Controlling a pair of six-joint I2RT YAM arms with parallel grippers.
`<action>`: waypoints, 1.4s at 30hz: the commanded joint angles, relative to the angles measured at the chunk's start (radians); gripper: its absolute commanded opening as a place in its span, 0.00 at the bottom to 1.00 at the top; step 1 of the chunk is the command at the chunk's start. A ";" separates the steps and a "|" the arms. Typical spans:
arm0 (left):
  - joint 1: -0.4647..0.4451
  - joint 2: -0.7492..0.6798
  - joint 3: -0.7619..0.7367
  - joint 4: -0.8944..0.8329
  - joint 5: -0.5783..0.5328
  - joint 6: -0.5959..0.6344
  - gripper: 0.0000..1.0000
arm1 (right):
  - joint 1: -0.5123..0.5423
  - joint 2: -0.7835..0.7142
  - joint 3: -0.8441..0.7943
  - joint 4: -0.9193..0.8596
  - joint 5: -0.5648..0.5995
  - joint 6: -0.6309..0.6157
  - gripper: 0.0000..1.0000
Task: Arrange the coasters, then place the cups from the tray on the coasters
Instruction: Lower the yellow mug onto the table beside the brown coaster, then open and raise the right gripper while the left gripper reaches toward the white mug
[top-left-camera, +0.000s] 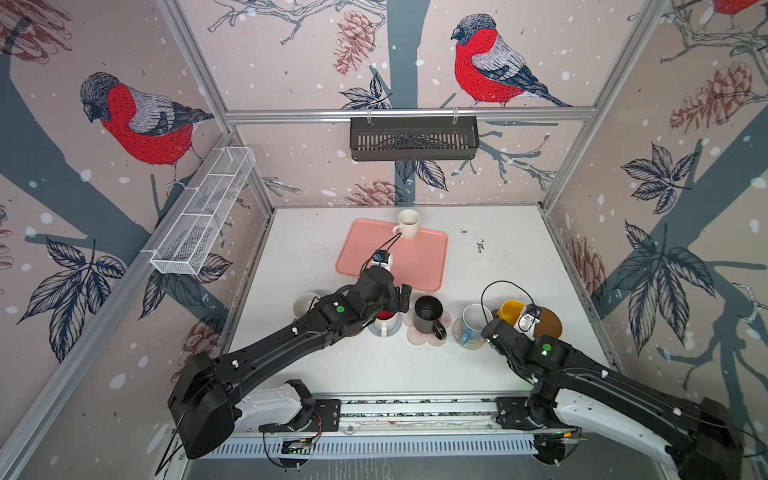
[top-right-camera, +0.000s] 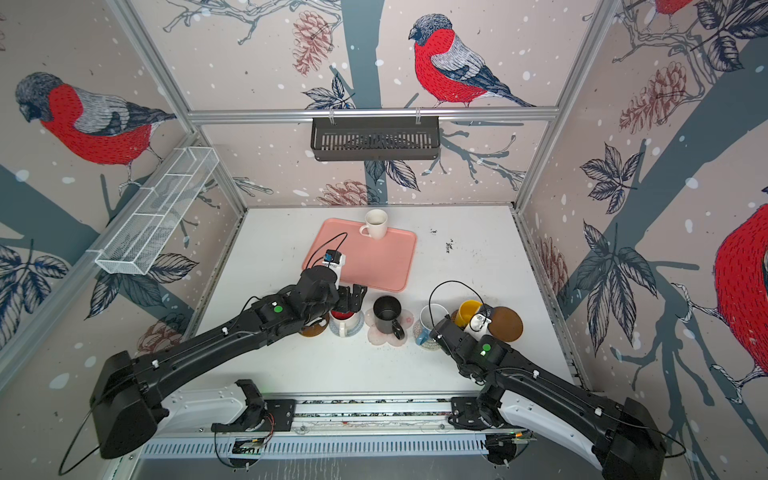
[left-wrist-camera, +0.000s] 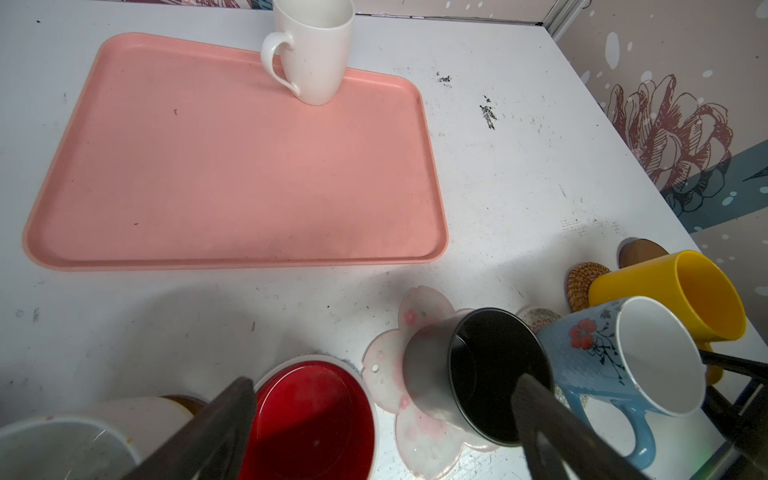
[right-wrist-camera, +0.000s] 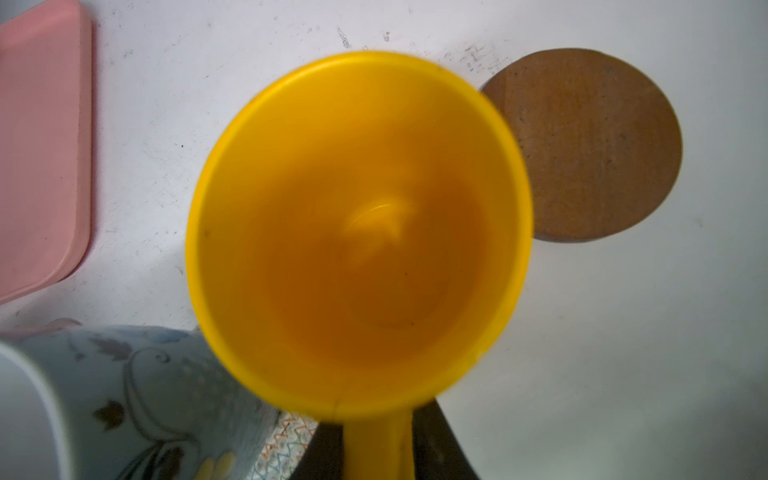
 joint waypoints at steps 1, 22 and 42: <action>0.002 -0.006 -0.001 0.025 -0.006 0.003 0.97 | 0.001 -0.005 0.001 0.002 0.016 -0.007 0.31; 0.003 0.000 0.061 -0.011 -0.024 0.026 0.97 | 0.002 -0.123 0.065 -0.088 0.006 0.018 0.42; 0.194 0.104 0.294 -0.089 0.122 0.106 0.83 | 0.004 -0.160 0.263 -0.148 0.076 -0.097 0.42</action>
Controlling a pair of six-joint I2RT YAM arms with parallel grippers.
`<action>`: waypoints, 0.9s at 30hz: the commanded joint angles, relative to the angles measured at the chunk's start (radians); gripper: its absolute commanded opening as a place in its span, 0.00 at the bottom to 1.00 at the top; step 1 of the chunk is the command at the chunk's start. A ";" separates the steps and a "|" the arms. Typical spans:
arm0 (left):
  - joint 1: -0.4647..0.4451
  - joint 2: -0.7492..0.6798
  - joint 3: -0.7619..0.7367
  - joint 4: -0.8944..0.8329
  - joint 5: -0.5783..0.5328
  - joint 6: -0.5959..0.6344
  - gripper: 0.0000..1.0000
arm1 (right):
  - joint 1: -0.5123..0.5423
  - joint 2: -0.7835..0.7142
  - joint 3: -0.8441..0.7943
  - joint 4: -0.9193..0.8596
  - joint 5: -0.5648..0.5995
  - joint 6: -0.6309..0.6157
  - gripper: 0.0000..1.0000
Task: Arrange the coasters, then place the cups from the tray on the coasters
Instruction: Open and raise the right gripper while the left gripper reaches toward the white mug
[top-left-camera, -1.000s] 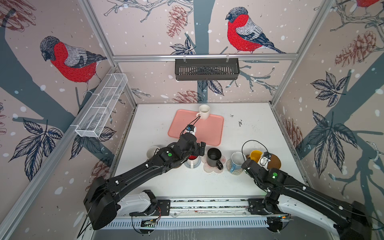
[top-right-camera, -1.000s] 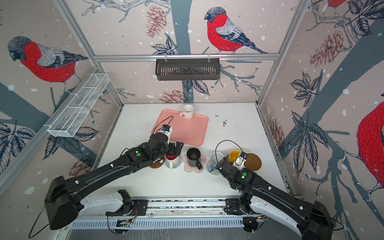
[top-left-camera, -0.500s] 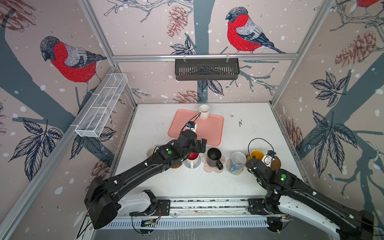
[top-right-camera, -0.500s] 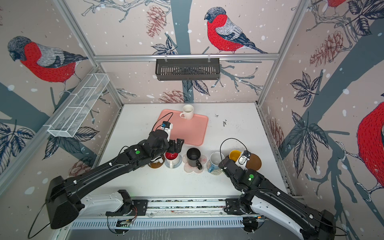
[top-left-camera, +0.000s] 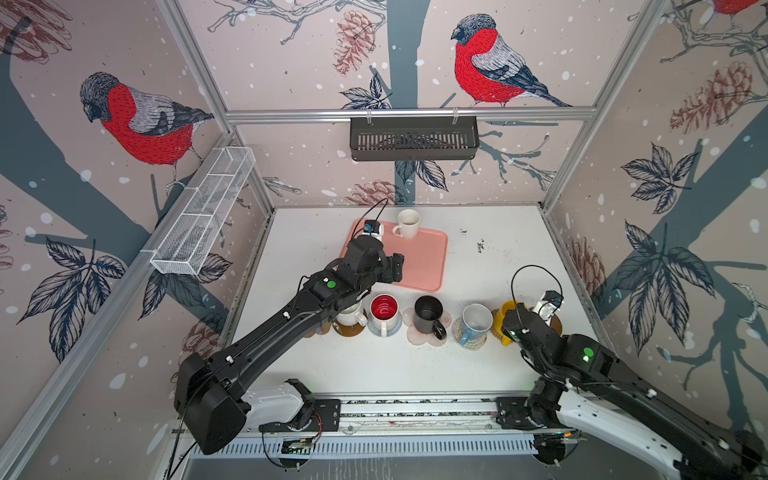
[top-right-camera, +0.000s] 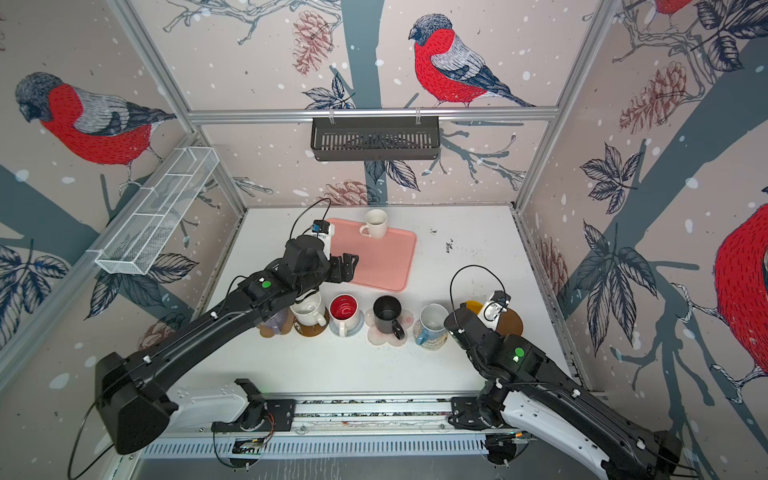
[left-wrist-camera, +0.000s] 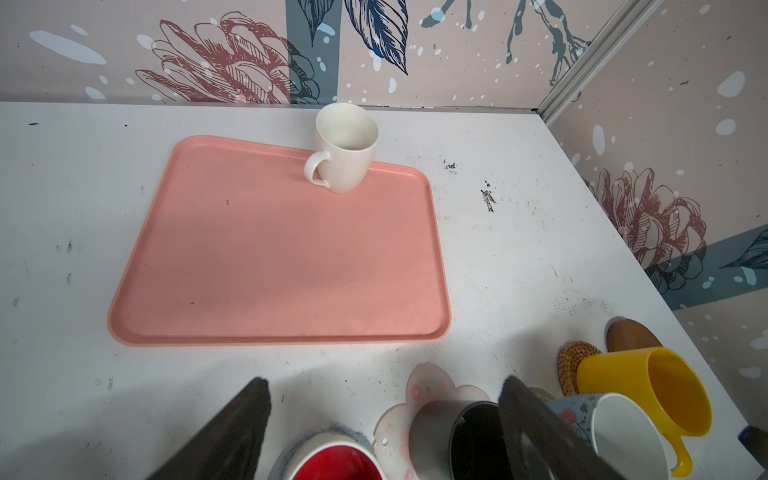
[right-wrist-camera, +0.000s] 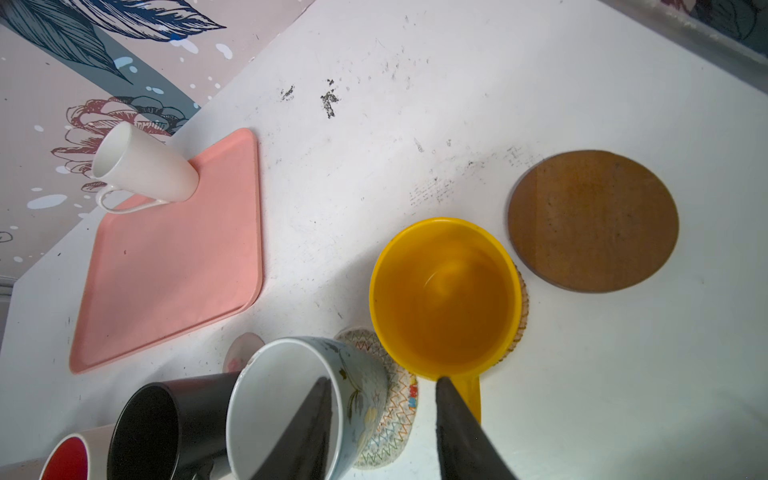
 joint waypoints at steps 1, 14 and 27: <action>0.046 0.049 0.052 -0.009 0.084 0.040 0.82 | 0.002 -0.005 0.029 -0.004 0.039 -0.064 0.42; 0.250 0.369 0.270 0.061 0.368 0.157 0.71 | -0.032 -0.029 0.067 0.413 -0.098 -0.593 0.63; 0.282 0.670 0.449 0.083 0.316 0.282 0.66 | -0.205 0.069 0.103 0.599 -0.419 -0.792 0.92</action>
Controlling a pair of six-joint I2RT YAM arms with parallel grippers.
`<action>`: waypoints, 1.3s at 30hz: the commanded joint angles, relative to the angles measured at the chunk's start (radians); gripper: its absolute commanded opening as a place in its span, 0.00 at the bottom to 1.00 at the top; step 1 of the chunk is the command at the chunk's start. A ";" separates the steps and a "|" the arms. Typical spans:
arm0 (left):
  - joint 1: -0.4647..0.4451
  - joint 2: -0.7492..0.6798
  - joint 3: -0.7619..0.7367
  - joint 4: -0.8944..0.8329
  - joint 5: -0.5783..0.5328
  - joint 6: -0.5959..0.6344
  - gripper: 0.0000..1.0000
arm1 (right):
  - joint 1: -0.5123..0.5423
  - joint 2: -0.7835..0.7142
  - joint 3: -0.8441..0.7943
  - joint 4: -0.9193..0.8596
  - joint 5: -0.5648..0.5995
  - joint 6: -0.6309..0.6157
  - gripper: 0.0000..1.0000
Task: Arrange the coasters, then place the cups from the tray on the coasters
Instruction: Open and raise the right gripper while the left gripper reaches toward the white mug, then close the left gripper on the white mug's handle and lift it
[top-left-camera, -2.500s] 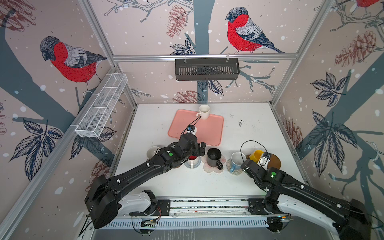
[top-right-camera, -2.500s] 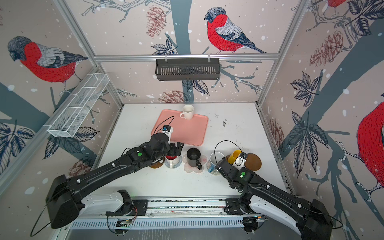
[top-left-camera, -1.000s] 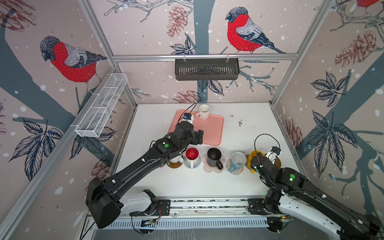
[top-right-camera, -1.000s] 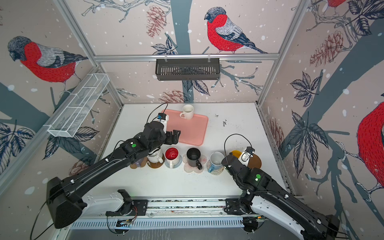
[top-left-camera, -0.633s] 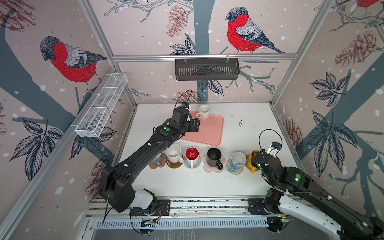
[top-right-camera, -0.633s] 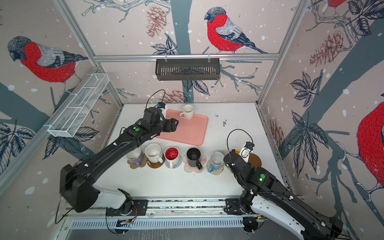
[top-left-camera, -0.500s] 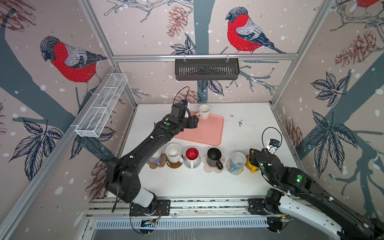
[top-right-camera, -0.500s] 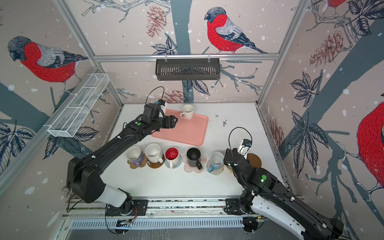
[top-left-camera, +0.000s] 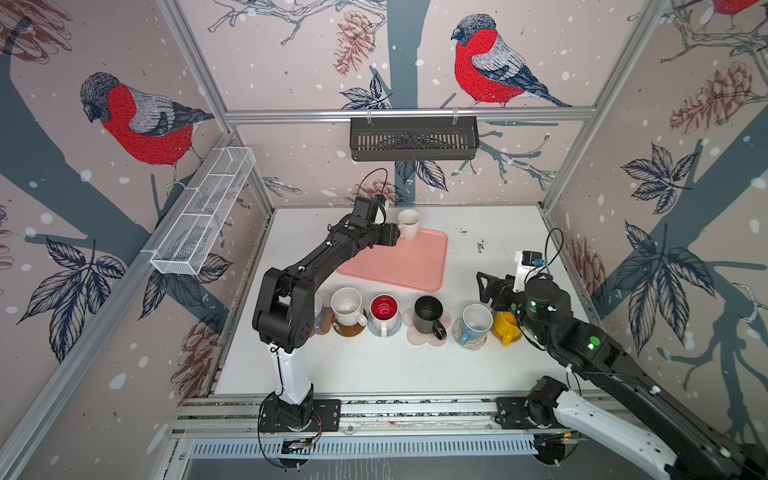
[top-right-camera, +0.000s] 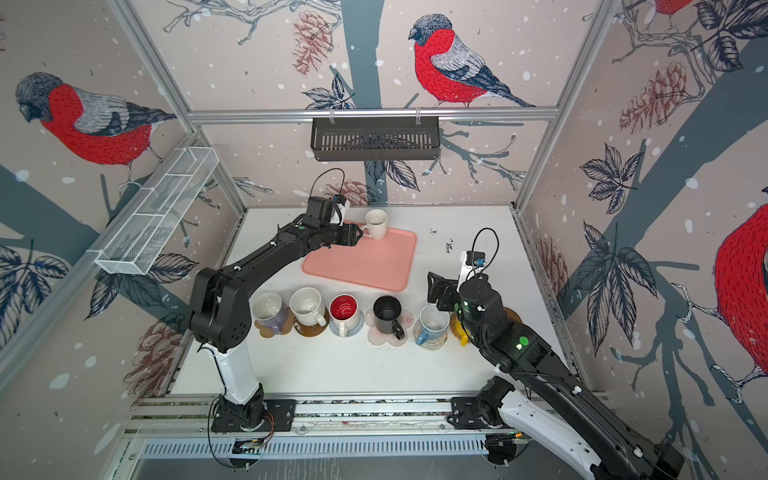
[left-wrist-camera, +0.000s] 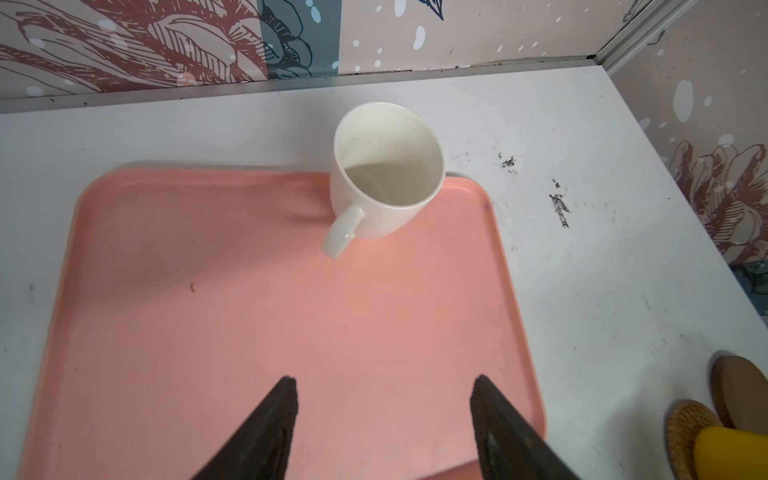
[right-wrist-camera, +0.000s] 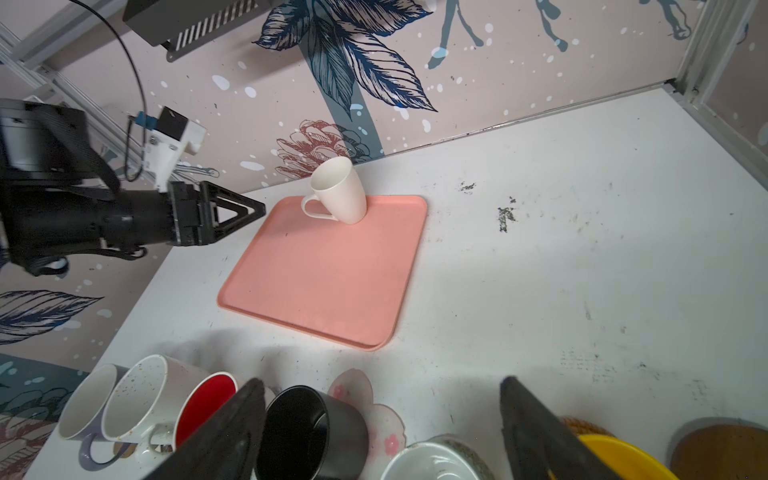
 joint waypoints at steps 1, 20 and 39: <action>0.006 0.055 0.050 0.021 -0.045 0.054 0.65 | -0.033 0.004 -0.003 0.098 -0.114 -0.064 0.93; 0.025 0.337 0.307 -0.030 0.033 0.172 0.55 | -0.081 0.115 -0.023 0.175 -0.197 -0.153 0.98; 0.025 0.443 0.412 -0.013 0.061 0.223 0.39 | -0.100 0.166 -0.043 0.189 -0.212 -0.172 0.98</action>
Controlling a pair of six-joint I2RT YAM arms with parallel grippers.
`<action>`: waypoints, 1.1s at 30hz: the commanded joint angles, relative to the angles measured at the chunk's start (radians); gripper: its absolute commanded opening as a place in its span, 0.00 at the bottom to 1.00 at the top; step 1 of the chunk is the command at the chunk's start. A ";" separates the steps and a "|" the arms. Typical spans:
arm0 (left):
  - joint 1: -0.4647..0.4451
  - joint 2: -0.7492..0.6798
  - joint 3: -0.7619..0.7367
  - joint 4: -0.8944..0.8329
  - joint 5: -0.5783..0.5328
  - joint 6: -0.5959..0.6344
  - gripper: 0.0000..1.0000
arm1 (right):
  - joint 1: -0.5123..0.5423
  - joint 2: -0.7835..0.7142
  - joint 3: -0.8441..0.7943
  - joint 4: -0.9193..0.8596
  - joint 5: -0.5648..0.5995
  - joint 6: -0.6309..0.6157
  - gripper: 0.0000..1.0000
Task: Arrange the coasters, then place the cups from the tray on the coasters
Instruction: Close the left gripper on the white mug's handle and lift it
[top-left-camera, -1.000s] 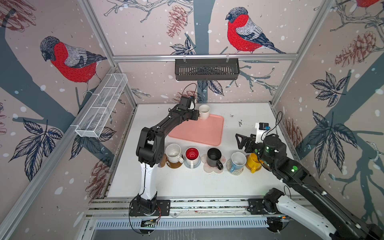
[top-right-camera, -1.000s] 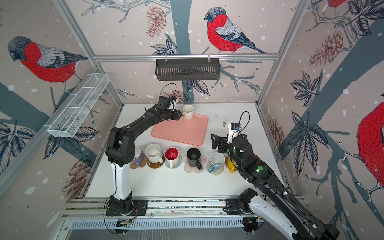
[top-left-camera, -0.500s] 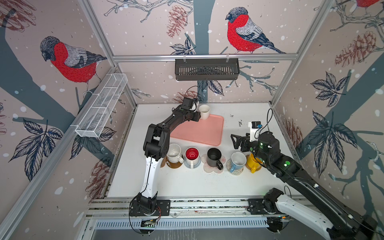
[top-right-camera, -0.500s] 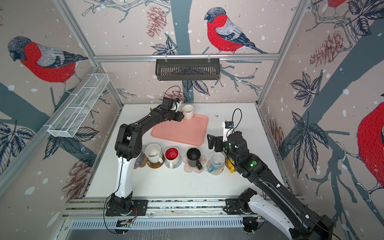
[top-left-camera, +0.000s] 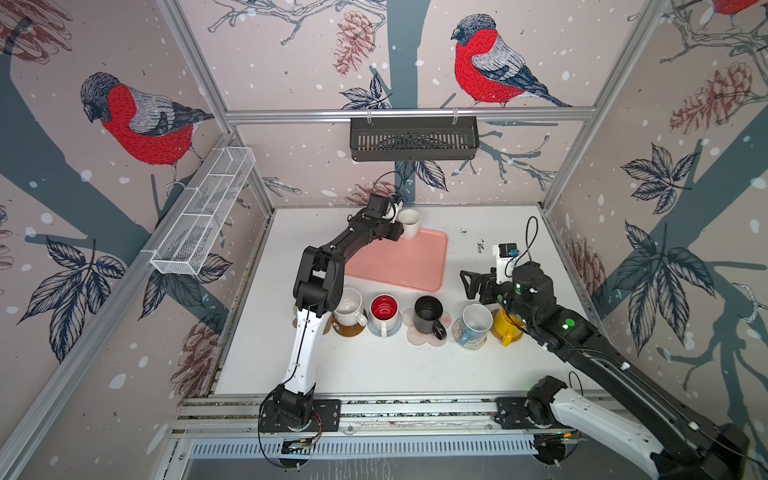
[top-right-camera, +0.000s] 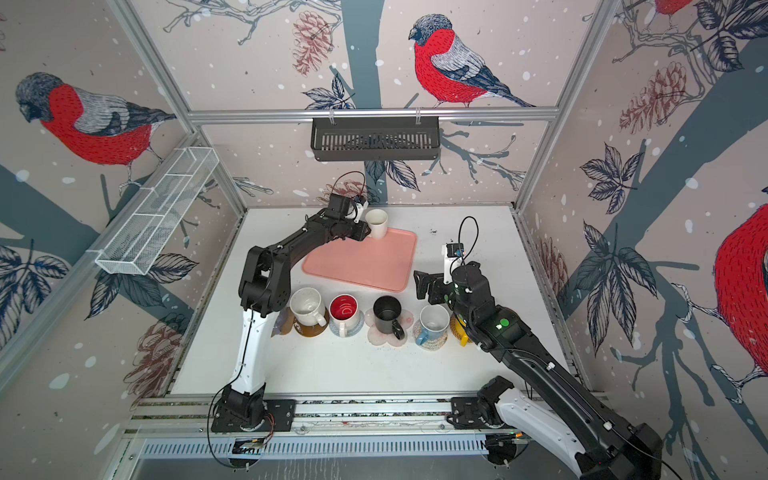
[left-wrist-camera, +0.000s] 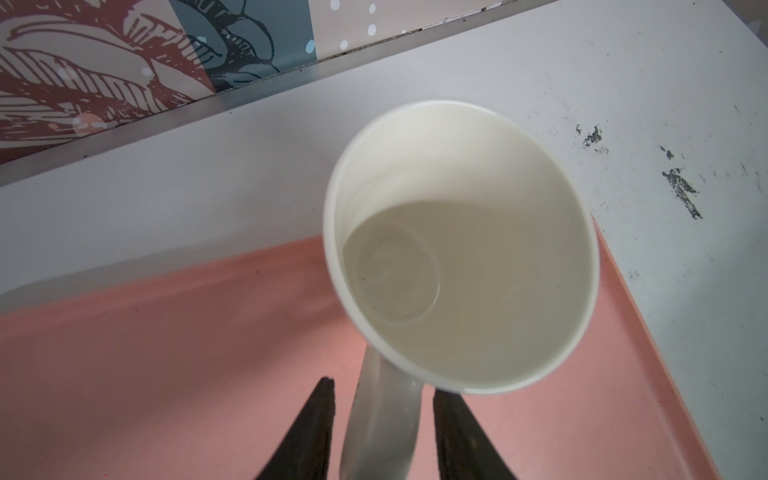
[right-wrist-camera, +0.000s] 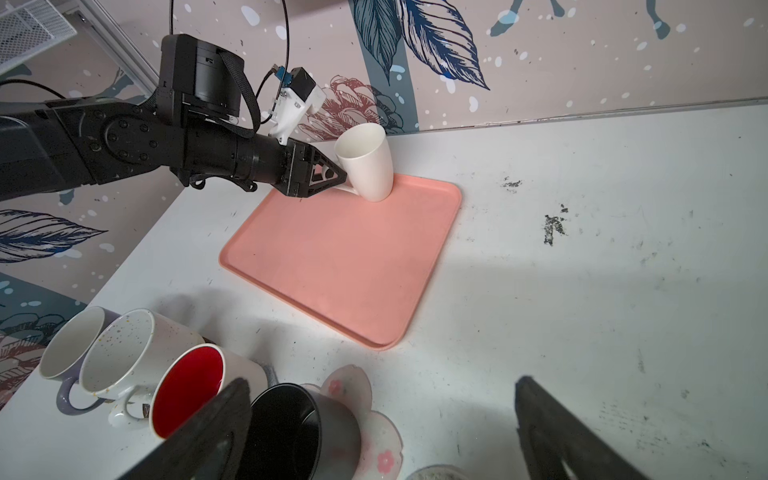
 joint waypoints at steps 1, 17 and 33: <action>0.002 0.008 0.000 0.024 0.001 0.015 0.38 | -0.001 0.013 -0.005 0.038 -0.012 -0.013 0.98; 0.002 0.005 0.004 0.029 -0.013 0.025 0.11 | -0.014 0.033 -0.019 0.054 -0.024 -0.015 0.98; -0.027 -0.148 -0.018 -0.011 -0.054 0.099 0.00 | -0.064 0.001 -0.056 0.088 -0.080 0.009 1.00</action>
